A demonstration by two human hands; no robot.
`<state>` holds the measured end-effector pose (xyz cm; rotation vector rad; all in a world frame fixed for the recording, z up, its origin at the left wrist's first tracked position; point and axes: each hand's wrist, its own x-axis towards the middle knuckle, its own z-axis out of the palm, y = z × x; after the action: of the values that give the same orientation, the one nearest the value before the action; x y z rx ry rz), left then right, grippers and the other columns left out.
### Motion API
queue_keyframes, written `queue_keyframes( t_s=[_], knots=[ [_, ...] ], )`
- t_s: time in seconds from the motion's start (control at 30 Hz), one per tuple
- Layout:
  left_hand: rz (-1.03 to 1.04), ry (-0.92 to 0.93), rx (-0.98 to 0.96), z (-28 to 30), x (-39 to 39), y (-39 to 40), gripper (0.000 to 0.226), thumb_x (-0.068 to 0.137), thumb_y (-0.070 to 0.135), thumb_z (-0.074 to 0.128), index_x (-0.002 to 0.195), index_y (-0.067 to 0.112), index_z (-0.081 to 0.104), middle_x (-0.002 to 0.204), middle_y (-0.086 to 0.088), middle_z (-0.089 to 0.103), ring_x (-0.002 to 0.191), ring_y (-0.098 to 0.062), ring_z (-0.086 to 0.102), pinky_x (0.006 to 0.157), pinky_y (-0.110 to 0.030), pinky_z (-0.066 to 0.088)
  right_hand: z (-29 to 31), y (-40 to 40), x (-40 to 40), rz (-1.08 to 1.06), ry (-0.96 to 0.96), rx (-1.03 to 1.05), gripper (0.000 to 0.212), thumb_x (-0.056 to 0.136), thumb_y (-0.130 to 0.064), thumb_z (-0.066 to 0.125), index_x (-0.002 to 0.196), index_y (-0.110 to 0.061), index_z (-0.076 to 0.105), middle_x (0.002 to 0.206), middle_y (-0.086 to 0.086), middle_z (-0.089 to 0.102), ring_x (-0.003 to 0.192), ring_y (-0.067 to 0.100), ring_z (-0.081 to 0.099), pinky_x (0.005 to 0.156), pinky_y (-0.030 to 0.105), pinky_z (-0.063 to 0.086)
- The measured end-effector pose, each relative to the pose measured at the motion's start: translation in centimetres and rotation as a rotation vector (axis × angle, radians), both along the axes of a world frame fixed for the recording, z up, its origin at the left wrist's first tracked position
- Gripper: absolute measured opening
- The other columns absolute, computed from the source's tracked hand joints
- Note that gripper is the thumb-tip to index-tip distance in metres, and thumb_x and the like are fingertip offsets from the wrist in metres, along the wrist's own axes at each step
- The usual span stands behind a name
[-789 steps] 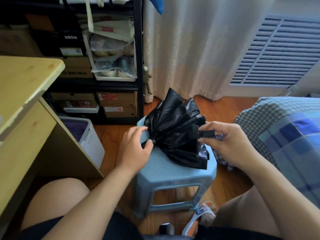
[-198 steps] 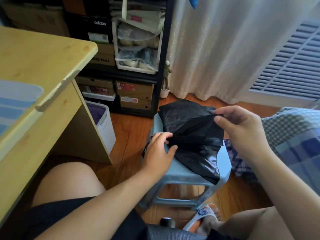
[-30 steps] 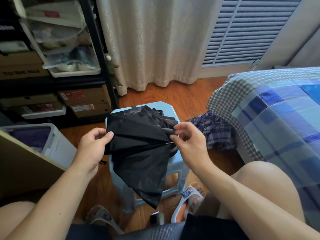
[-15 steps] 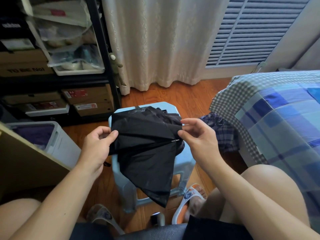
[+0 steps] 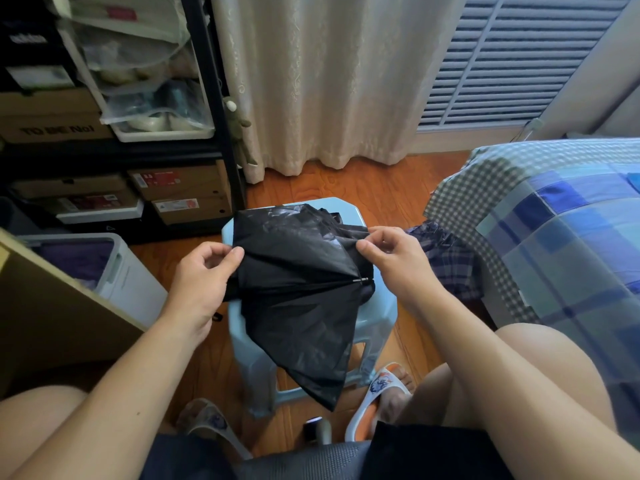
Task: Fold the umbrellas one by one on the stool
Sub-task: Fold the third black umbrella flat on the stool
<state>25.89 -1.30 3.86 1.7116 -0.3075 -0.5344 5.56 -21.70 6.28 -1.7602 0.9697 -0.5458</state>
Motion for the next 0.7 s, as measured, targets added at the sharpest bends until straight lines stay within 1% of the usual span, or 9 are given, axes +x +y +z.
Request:
queue_keyframes(
  t_s=[0.03, 0.13, 0.23, 0.3, 0.37, 0.43, 0.47, 0.57, 0.7],
  knots=[
    [0.003, -0.015, 0.011, 0.0, -0.1, 0.0, 0.009, 0.095, 0.034, 0.071, 0.098, 0.025, 0.069, 0.106, -0.001, 0.072, 0.106, -0.019, 0.067, 0.093, -0.037, 0.054, -0.2, -0.1, 0.2, -0.015, -0.007, 0.026, 0.015, 0.095, -0.021, 0.073, 0.085, -0.009, 0.071, 0.103, 0.003, 0.072, 0.087, 0.011, 0.066, 0.079, 0.025, 0.051],
    [-0.029, -0.044, 0.089, -0.1, -0.4, 0.6, 0.015, 0.098, 0.037, 0.066, 0.109, 0.027, 0.062, 0.112, 0.003, 0.066, 0.108, -0.013, 0.062, 0.092, -0.034, 0.051, -0.9, -0.6, 0.9, -0.092, 0.061, -0.017, 0.023, 0.097, -0.025, 0.072, 0.086, -0.004, 0.071, 0.076, 0.005, 0.067, 0.067, 0.011, 0.055, 0.062, 0.022, 0.044],
    [-0.115, -0.096, 0.198, -0.4, -0.2, 1.9, 0.012, 0.099, 0.029, 0.066, 0.110, 0.029, 0.062, 0.112, 0.008, 0.064, 0.110, -0.011, 0.061, 0.100, -0.037, 0.049, -1.3, -1.1, 1.5, -0.097, 0.123, -0.096, 0.027, 0.099, -0.027, 0.068, 0.082, -0.005, 0.069, 0.071, 0.001, 0.063, 0.067, 0.012, 0.052, 0.065, 0.031, 0.042],
    [-0.207, -0.168, 0.267, -0.3, -0.2, 2.7, 0.013, 0.098, 0.022, 0.066, 0.108, 0.032, 0.064, 0.110, 0.016, 0.064, 0.108, -0.002, 0.058, 0.097, -0.031, 0.046, -1.1, -1.1, 1.9, -0.074, 0.141, -0.071, 0.033, 0.100, -0.028, 0.065, 0.079, -0.003, 0.065, 0.067, -0.002, 0.055, 0.063, 0.012, 0.046, 0.061, 0.032, 0.038],
    [-0.253, -0.258, 0.309, -0.3, -0.3, 3.1, 0.020, 0.098, 0.018, 0.067, 0.102, 0.038, 0.065, 0.107, 0.022, 0.065, 0.104, 0.005, 0.057, 0.089, -0.025, 0.043, -0.8, -1.0, 1.8, -0.084, 0.065, 0.043, 0.036, 0.101, -0.032, 0.059, 0.077, -0.005, 0.062, 0.069, 0.001, 0.057, 0.064, 0.012, 0.049, 0.062, 0.034, 0.043],
    [-0.249, -0.271, 0.306, -0.4, -0.2, 3.4, 0.020, 0.097, 0.019, 0.068, 0.100, 0.039, 0.066, 0.106, 0.021, 0.067, 0.103, 0.003, 0.058, 0.085, -0.022, 0.043, -0.4, -0.8, 1.2, -0.183, -0.050, 0.139, 0.034, 0.101, -0.036, 0.054, 0.083, -0.011, 0.067, 0.080, 0.003, 0.068, 0.073, 0.015, 0.061, 0.070, 0.039, 0.051],
    [-0.243, -0.266, 0.300, -0.5, -0.2, 3.4, 0.018, 0.097, 0.020, 0.068, 0.101, 0.038, 0.067, 0.107, 0.020, 0.067, 0.104, 0.001, 0.059, 0.085, -0.023, 0.043, -0.1, -0.7, 0.7, -0.244, -0.081, 0.155, 0.033, 0.100, -0.038, 0.052, 0.083, -0.014, 0.067, 0.079, 0.001, 0.068, 0.072, 0.016, 0.061, 0.068, 0.040, 0.049],
    [-0.238, -0.266, 0.302, -0.7, 0.0, 3.4, 0.018, 0.097, 0.021, 0.069, 0.102, 0.038, 0.067, 0.107, 0.019, 0.068, 0.105, -0.003, 0.061, 0.088, -0.025, 0.044, 0.7, 0.3, -1.2, -0.242, -0.068, 0.176, 0.029, 0.096, -0.038, 0.059, 0.077, -0.017, 0.065, 0.069, -0.005, 0.061, 0.068, 0.014, 0.054, 0.066, 0.037, 0.045],
    [-0.242, -0.263, 0.311, -0.7, 0.0, 3.2, 0.017, 0.098, 0.021, 0.068, 0.105, 0.036, 0.068, 0.109, 0.015, 0.068, 0.109, -0.011, 0.062, 0.094, -0.031, 0.045, 0.9, 1.8, -2.0, -0.097, 0.065, 0.119, 0.012, 0.095, -0.024, 0.070, 0.090, -0.015, 0.074, 0.084, -0.002, 0.071, 0.070, 0.002, 0.060, 0.069, 0.018, 0.051]
  ],
)
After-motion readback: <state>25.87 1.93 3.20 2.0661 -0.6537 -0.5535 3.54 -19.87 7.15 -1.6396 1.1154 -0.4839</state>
